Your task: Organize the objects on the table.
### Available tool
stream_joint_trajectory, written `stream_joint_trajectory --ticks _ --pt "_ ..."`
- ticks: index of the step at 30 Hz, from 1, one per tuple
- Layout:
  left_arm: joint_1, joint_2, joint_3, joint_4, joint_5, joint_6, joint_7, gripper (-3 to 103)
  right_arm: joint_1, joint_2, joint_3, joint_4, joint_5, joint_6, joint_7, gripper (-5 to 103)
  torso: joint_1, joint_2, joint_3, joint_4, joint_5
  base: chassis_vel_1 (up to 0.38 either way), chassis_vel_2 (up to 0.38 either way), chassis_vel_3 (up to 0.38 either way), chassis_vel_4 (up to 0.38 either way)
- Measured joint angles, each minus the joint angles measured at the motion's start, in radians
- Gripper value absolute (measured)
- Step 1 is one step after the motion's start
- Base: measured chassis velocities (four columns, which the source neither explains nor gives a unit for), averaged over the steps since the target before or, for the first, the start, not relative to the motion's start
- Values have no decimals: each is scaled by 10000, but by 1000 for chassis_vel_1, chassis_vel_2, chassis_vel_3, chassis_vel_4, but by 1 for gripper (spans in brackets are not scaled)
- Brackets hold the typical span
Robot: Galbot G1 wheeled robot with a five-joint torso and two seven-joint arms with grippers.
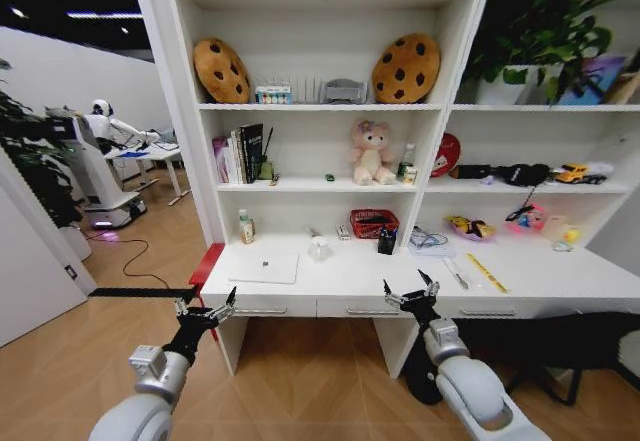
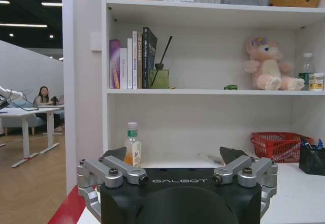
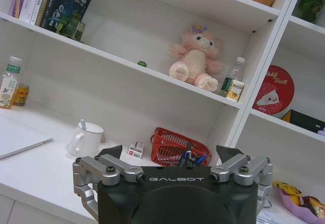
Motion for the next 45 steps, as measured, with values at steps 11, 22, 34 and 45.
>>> stream_joint_trajectory --ticks 11,22,34,45 --pt "0 0 0 0 0 0 1 100 -57 5 0 63 -22 -42 -26 100 1 -1 0 0 1 202 -193 -195 197" --pt "0 0 0 0 0 0 0 100 -71 -3 59 23 24 135 -33 100 -2 0 0 6 -9 168 -163 -146 163" --pt "-1 0 0 0 0 0 2 100 -64 149 89 -28 270 160 123 100 5 -3 1 -3 -2 12 -7 -9 4" --pt "-2 0 0 -1 0 0 3 100 -448 1395 572 -2 463 585 1643 100 1 -2 1 0 -3 0 0 0 0"
